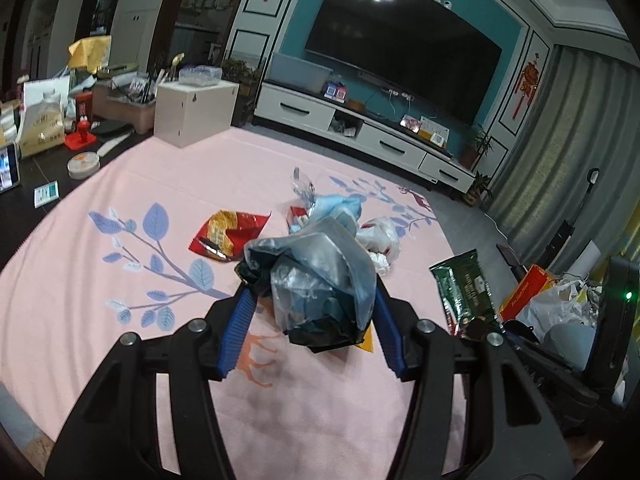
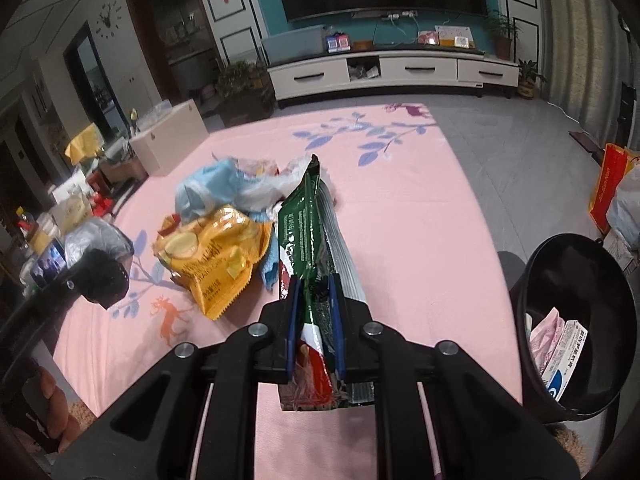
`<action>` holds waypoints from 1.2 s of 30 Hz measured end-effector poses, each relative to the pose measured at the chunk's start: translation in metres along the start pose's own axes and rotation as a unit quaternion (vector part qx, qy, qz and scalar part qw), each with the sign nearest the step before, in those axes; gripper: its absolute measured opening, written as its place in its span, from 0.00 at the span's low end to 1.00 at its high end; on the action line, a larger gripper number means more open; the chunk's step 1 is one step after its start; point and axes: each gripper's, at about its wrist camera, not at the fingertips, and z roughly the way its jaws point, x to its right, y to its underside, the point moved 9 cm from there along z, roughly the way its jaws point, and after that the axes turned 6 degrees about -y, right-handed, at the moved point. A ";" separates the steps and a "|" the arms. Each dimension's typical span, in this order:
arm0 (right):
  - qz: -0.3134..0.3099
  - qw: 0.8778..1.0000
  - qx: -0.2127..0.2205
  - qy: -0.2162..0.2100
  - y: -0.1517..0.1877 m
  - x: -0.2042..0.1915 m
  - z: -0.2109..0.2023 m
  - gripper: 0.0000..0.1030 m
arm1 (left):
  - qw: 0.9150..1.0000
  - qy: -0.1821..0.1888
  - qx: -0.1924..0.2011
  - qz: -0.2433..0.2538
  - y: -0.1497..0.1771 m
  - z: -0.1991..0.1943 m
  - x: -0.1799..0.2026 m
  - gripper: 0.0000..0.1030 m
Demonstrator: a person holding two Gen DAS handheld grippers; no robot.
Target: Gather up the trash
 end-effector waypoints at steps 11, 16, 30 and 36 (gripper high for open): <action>0.002 0.998 0.070 -0.011 -0.020 0.004 -0.055 0.15 | 0.999 0.032 0.028 -0.005 -0.016 -0.031 0.039 0.55; 0.014 0.993 0.116 -0.017 -0.031 0.014 -0.091 0.15 | 0.998 0.045 0.051 0.017 -0.021 -0.050 0.070 0.55; 0.073 0.974 0.216 0.004 -0.040 0.072 -0.166 0.15 | 0.991 0.106 0.036 0.074 0.005 -0.057 0.164 0.55; 0.114 0.966 0.232 0.025 -0.036 0.111 -0.185 0.15 | 0.987 0.128 0.019 0.093 0.023 -0.053 0.204 0.55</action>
